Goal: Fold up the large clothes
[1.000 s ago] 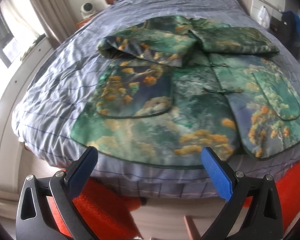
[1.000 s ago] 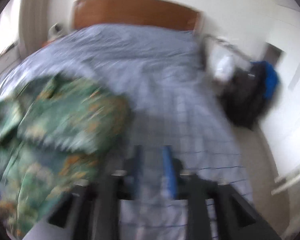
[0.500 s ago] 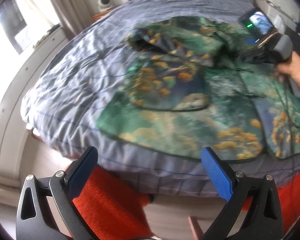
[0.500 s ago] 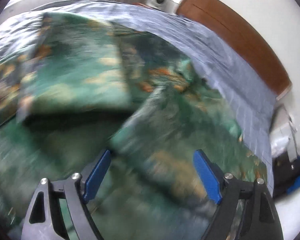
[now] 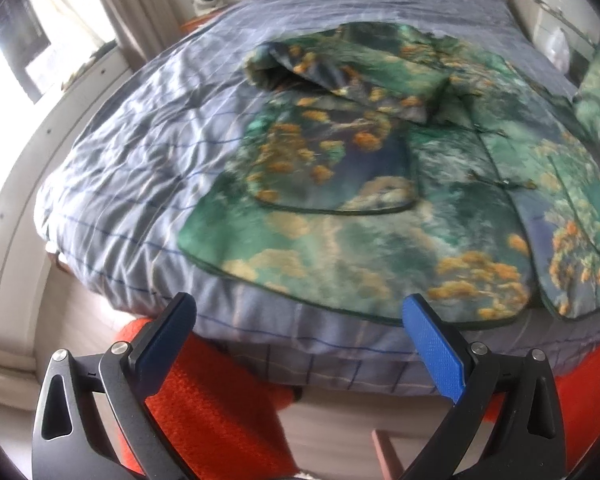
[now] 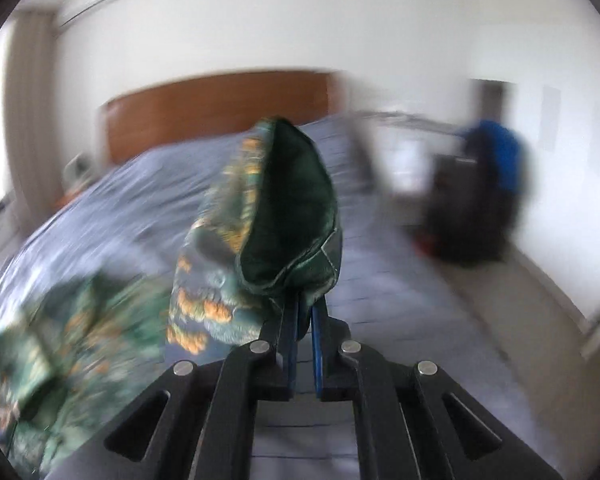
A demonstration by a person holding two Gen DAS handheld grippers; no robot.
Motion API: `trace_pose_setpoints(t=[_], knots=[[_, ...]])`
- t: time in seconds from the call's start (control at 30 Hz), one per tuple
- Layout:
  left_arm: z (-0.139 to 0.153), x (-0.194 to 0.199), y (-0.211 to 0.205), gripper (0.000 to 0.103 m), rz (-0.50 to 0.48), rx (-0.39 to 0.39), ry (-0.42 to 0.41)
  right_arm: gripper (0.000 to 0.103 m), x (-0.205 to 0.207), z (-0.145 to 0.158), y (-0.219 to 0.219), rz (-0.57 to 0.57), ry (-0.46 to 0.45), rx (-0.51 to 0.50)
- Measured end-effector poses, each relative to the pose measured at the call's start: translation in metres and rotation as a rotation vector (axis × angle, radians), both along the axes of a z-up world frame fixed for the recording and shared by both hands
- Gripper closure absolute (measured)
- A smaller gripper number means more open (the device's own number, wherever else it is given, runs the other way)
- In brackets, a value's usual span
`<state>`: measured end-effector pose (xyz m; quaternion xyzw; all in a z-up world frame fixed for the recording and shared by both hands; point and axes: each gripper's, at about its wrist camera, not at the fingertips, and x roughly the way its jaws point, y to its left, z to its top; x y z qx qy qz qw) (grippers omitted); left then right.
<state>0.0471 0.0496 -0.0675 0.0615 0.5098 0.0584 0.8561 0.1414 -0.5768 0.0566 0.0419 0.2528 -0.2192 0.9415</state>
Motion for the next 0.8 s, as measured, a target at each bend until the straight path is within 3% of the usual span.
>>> trace_pose_setpoints(t=[0.07, 0.13, 0.27, 0.47, 0.53, 0.57, 0.63, 0.7, 0.8], knots=[[-0.001, 0.0, -0.009, 0.0, -0.018, 0.004, 0.007, 0.098, -0.028, 0.002, -0.038, -0.091, -0.012, 0.032], [-0.001, -0.001, -0.018, 0.0, -0.037, 0.006, 0.012, 0.098, -0.057, -0.015, -0.078, -0.174, 0.006, 0.13], [0.008, -0.006, -0.036, 0.0, -0.075, 0.028, -0.005, 0.098, -0.085, -0.079, -0.112, -0.265, 0.099, 0.279], [0.018, -0.005, -0.037, 0.0, -0.082, 0.066, -0.024, 0.096, -0.119, -0.18, -0.125, -0.363, 0.212, 0.506], [0.022, 0.001, -0.034, 0.0, -0.084, 0.075, -0.032, 0.077, -0.134, -0.2, -0.128, -0.387, 0.236, 0.57], [0.026, 0.006, -0.032, 0.0, -0.087, 0.082, -0.046, 0.072, -0.145, -0.204, -0.127, -0.389, 0.234, 0.568], [0.038, 0.021, -0.031, 0.0, -0.1, 0.106, -0.093, 0.044, -0.163, -0.2, -0.123, -0.365, 0.214, 0.552], [0.049, 0.039, -0.032, 0.0, -0.125, 0.122, -0.137, 0.026, -0.178, -0.186, -0.111, -0.349, 0.2, 0.495], [0.057, 0.086, -0.053, 0.0, -0.251, 0.135, -0.162, 0.019, -0.205, -0.155, -0.077, -0.314, 0.17, 0.384]])
